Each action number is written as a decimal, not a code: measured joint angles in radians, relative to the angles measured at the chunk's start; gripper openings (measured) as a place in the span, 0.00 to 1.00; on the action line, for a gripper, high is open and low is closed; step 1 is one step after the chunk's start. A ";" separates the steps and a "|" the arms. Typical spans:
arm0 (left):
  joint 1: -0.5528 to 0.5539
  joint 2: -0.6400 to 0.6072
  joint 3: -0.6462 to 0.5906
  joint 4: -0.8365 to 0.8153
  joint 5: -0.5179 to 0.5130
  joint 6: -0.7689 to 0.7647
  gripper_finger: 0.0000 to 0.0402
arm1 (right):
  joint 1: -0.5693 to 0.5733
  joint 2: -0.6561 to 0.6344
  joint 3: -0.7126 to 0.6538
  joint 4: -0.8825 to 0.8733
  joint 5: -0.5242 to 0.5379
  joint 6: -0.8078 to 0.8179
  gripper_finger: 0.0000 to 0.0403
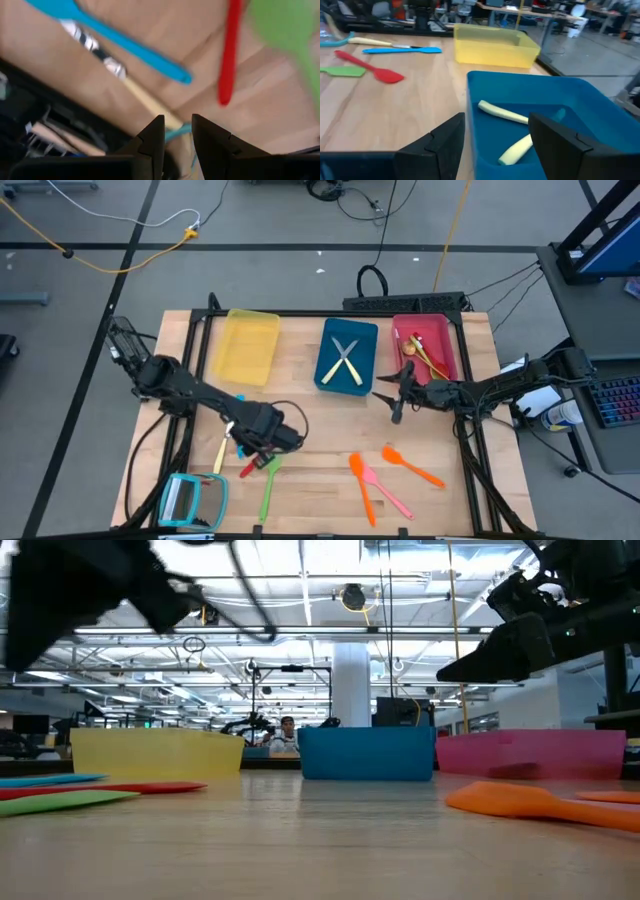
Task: Pick & Place Kitchen Items
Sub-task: Put the yellow table knife into the blue bin
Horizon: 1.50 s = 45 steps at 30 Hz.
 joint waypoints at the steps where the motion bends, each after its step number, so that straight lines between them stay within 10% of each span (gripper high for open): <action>1: -0.008 0.000 -0.023 0.000 0.023 0.007 0.25 | 0.000 0.000 0.000 -0.004 -0.021 0.000 0.53; 12: -0.056 -0.107 -0.255 0.037 0.194 0.056 0.25 | 0.000 0.000 0.000 0.012 -0.132 -0.006 0.53; 23: -0.105 -0.423 -0.500 0.367 0.000 -0.385 0.25 | 0.000 0.000 0.000 0.004 -0.133 -0.008 0.53; 45: -0.176 -0.431 -0.672 0.580 -0.094 -0.674 0.25 | 0.000 0.000 0.000 0.004 -0.133 -0.004 0.53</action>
